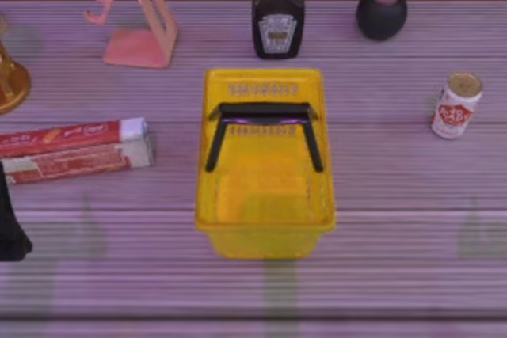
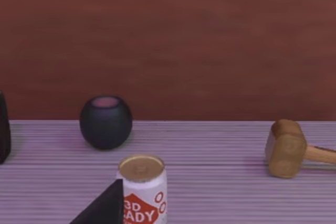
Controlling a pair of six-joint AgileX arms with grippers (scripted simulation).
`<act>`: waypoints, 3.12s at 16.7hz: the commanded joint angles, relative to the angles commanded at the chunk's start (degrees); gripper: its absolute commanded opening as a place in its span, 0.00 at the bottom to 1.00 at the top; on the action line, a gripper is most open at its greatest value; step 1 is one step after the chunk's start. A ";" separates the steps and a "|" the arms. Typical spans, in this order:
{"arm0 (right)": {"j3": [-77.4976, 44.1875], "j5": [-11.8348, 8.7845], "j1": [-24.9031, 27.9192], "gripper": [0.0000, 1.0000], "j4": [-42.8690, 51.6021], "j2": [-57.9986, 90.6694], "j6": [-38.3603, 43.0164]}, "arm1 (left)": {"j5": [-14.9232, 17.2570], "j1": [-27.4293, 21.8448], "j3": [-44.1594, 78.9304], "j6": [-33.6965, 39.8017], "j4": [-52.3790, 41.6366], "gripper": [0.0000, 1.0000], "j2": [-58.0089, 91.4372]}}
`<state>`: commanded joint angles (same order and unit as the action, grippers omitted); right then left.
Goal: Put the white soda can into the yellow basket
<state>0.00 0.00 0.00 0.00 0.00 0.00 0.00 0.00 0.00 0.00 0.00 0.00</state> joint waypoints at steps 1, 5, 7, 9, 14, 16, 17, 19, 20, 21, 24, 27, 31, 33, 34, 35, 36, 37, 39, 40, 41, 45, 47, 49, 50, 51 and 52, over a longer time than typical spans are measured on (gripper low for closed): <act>0.00 0.00 0.00 1.00 0.00 0.00 0.00 | 0.00 0.00 0.00 0.00 0.00 1.00 0.00; -3.41 -0.17 0.40 1.00 2.54 3.48 -1.20 | 0.00 0.00 0.00 0.00 0.00 1.00 0.00; -8.62 -0.24 0.81 1.00 6.18 8.80 -2.91 | 0.00 0.00 0.00 0.00 0.00 1.00 0.00; -16.10 -0.23 1.24 1.00 11.04 16.47 -5.18 | 0.00 0.00 0.00 0.00 0.00 1.00 0.00; -42.08 0.00 2.40 1.00 26.71 44.86 -12.51 | 0.00 0.00 0.00 0.00 0.00 1.00 0.00; -54.19 0.08 2.94 1.00 33.70 58.33 -15.79 | 0.00 0.00 0.00 0.00 0.00 1.00 0.00; -60.38 0.11 3.22 1.00 37.24 65.22 -17.47 | 0.00 0.00 0.00 0.00 0.00 1.00 0.00; -72.73 0.16 3.79 1.00 44.29 78.98 -20.79 | 0.00 0.00 0.00 0.00 0.00 1.00 0.00; -78.82 0.17 4.08 1.00 47.74 85.70 -22.42 | 0.00 0.00 0.00 0.00 0.00 1.00 0.00; -84.78 0.18 4.35 1.00 51.10 92.25 -24.00 | 0.00 0.00 0.00 0.00 0.00 1.00 0.00; -101.33 0.22 5.12 1.00 60.48 110.40 -28.38 | 0.00 0.00 0.00 0.00 0.00 1.00 0.00; -114.91 0.25 5.75 1.00 68.35 125.45 -32.02 | 0.00 0.00 0.00 0.00 0.00 1.00 0.00; -126.51 0.33 6.30 1.00 75.50 138.39 -35.26 | 0.00 0.00 0.00 0.00 0.00 1.00 0.00; -129.12 0.35 6.44 1.00 77.26 141.36 -36.05 | 0.00 0.00 0.00 0.00 0.00 1.00 0.00; -129.63 0.36 6.46 1.00 77.62 141.96 -36.20 | 0.00 0.00 0.00 0.00 0.00 1.00 0.00; -129.63 0.36 6.46 1.00 77.62 141.96 -36.20 | 0.00 0.00 0.00 0.00 0.00 1.00 0.00; -129.63 0.36 6.46 1.00 77.62 141.96 -36.20 | 0.00 0.00 0.00 0.00 0.00 1.00 0.00; -129.63 0.36 6.46 1.00 77.62 141.96 -36.20 | 0.00 0.00 0.00 0.00 0.00 1.00 0.00; -129.48 0.36 6.12 1.00 77.50 141.95 -36.14 | 0.00 0.00 0.00 0.00 0.00 1.00 0.00; -129.27 0.36 6.18 1.00 77.29 141.96 -36.19 | 0.00 0.00 0.00 0.00 0.00 1.00 0.00; -128.51 0.36 6.31 1.00 76.49 142.00 -36.29 | 0.00 0.00 0.00 0.00 0.00 1.00 0.00; -122.91 0.36 6.47 1.00 70.09 142.65 -36.19 | 0.00 0.00 0.00 0.00 0.00 1.00 0.00; -120.69 0.37 6.51 1.00 67.57 143.00 -36.15 | 0.00 0.00 0.00 0.00 0.00 1.00 0.00; -120.31 0.37 6.51 1.00 67.19 143.07 -36.15 | 0.00 0.00 0.00 0.00 0.00 1.00 0.00; -120.31 0.37 6.51 1.00 67.19 143.07 -36.15 | 0.00 0.00 0.00 0.00 0.00 1.00 0.00; -120.31 0.37 6.51 1.00 67.19 143.07 -36.15 | 0.00 0.00 0.00 0.00 0.00 1.00 0.00; -120.31 0.37 6.51 0.92 67.19 143.07 -36.15 | 0.00 0.00 0.00 0.00 0.00 1.00 0.00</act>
<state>-120.31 0.37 6.51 67.19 143.07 -36.15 0.00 0.00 0.00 0.00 0.00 0.00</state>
